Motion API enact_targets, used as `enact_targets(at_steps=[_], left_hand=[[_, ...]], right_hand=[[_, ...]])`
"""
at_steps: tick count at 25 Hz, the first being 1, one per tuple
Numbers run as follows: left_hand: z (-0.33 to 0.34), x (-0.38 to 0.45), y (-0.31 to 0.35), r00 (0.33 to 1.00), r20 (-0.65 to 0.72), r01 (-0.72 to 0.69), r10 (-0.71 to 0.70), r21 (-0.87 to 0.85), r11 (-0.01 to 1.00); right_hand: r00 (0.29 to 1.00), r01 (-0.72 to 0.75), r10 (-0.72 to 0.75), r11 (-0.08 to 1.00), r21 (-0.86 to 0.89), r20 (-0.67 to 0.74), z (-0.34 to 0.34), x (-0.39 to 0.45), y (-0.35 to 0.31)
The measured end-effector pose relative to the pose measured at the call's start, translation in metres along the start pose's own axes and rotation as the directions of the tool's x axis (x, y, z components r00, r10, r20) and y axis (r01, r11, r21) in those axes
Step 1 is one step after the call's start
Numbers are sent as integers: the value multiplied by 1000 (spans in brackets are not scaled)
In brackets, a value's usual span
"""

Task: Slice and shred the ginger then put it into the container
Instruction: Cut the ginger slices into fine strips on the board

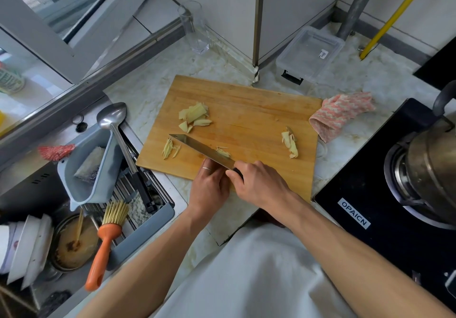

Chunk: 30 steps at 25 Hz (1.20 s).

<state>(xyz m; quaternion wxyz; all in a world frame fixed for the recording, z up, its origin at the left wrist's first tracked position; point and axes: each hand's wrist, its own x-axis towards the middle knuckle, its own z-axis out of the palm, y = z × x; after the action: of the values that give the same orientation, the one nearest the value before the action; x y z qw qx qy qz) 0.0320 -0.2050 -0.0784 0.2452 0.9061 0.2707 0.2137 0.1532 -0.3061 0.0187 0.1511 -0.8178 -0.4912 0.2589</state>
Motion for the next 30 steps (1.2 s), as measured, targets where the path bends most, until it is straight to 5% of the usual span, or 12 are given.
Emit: enact_targets(at_steps=[30], left_hand=[[3,-2,-5,999,-14,-40,39,-39,998]], right_hand=[[1000,6,-6,1000,17,5,-3,-4,-1]])
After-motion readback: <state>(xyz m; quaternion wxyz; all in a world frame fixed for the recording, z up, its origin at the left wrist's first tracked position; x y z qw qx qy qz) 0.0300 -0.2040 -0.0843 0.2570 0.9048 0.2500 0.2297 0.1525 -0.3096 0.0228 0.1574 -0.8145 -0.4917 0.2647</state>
